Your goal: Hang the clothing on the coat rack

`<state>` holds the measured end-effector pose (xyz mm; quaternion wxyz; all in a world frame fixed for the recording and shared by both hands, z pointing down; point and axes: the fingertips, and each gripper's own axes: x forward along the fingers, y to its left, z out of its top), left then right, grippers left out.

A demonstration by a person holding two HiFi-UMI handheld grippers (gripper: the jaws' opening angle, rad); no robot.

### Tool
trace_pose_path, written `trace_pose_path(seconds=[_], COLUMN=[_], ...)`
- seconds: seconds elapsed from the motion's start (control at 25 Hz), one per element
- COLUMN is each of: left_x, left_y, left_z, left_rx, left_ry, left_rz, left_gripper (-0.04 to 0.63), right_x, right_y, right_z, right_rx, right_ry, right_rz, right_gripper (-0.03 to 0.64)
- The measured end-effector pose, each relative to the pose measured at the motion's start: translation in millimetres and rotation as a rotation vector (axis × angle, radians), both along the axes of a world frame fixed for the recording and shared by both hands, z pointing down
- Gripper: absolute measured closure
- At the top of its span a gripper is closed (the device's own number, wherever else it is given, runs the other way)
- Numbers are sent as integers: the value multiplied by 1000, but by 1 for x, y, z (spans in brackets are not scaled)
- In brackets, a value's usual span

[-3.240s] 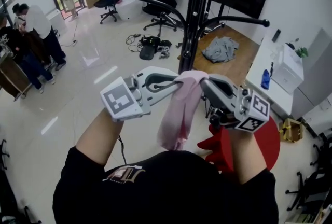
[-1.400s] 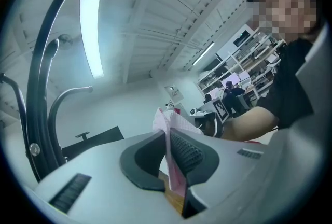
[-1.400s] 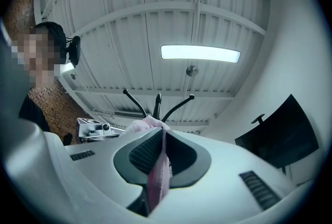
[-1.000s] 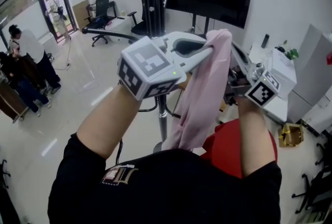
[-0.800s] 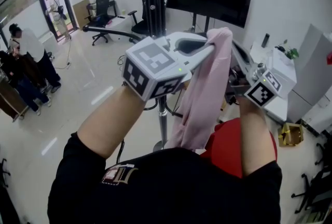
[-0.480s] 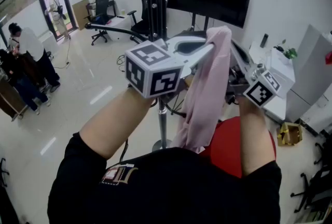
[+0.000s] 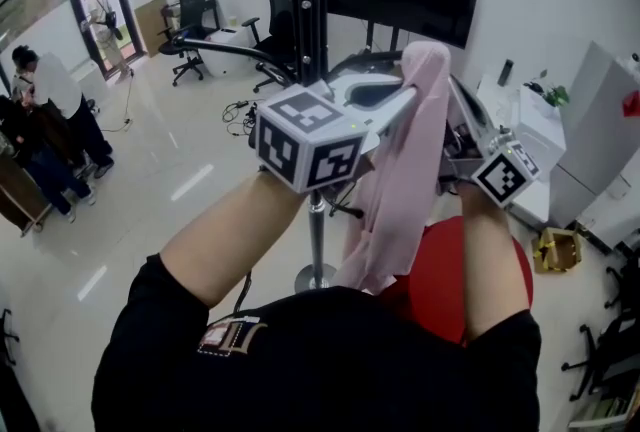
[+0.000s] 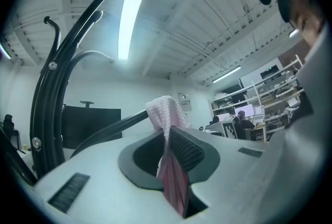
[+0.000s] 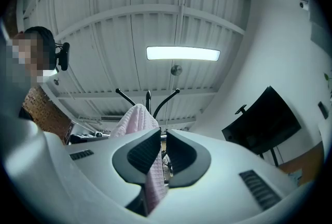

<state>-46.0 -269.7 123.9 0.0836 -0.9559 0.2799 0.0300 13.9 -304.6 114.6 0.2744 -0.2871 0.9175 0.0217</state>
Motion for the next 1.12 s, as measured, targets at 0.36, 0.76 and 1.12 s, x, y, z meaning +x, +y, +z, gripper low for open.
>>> trace_pose_path(seconds=[0.36, 0.76, 1.12], left_x=[-25, -42, 3], left_y=[20, 80, 101], left_z=[1, 30, 132], left_rx=[28, 63, 23], left_ry=[39, 2, -43], left_rz=[-15, 144, 296], left_gripper=[548, 548, 548], right_x=[10, 31, 111], right_y=[10, 50, 90], right_z=[12, 61, 154], right_rx=[-10, -37, -165], right_ry=[-1, 114, 195], right_rz=[55, 246, 371], right_gripper=[578, 578, 583])
